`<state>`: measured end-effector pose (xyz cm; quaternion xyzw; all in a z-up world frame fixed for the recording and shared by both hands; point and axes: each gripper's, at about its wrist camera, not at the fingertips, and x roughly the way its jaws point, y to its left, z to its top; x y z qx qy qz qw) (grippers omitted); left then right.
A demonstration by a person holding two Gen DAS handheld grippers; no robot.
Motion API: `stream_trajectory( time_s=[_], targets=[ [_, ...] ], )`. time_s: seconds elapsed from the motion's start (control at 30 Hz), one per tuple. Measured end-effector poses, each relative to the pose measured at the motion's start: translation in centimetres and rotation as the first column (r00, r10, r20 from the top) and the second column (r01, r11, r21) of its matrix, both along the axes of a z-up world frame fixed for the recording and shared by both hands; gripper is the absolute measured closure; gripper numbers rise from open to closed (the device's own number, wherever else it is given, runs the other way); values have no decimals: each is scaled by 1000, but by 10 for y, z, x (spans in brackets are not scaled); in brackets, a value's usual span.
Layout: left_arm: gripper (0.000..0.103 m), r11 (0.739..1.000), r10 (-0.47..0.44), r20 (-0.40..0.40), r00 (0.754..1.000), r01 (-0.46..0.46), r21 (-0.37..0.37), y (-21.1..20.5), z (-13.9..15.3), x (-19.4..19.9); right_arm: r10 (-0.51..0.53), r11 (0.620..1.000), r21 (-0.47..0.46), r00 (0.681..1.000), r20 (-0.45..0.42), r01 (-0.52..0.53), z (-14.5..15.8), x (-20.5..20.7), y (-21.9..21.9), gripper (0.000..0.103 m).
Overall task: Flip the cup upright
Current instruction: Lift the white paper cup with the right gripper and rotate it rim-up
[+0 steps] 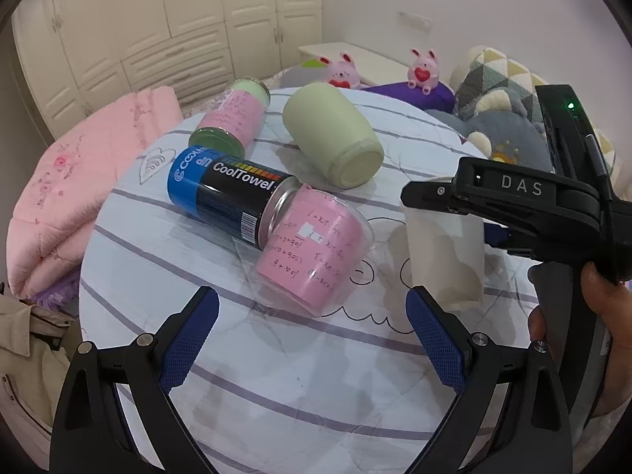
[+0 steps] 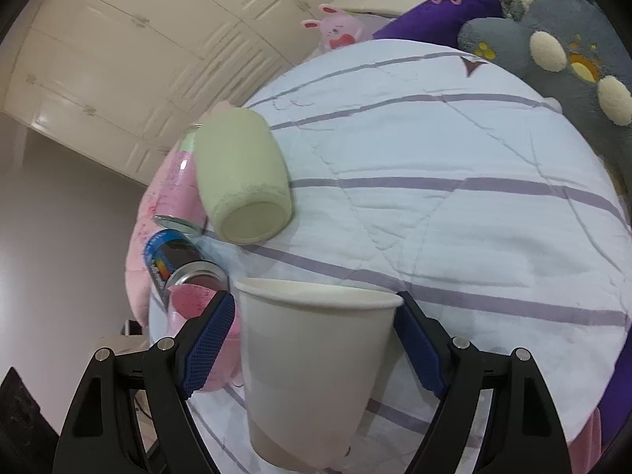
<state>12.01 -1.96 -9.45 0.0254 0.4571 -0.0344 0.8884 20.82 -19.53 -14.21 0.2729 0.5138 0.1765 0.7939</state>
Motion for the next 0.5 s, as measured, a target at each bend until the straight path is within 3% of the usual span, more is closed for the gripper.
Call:
stream_trajectory(
  time_s=[0.07, 0.3, 0.43, 0.47, 0.5],
  targets=[
    [6, 1000, 4, -2, 1000, -4, -8, 1, 0, 0, 14, 1000, 3, 1000, 22, -14, 2, 0, 1, 31],
    [6, 1000, 16, -4, 1000, -16, -13, 5, 1, -4, 83, 992, -109, 981, 173, -65, 25, -7, 15, 31],
    [6, 999, 27, -10, 1000, -27, -17, 8, 0, -6, 137, 967, -249, 941, 311, -59, 43, -20, 25, 31],
    [6, 999, 30, -12, 999, -30, -12, 9, 0, -7, 163, 954, -297, 910, 381, -47, 51, -27, 30, 31],
    [6, 999, 32, -12, 999, -32, -9, 9, 0, -7, 163, 954, -297, 910, 381, -47, 51, -27, 30, 31]
  ],
)
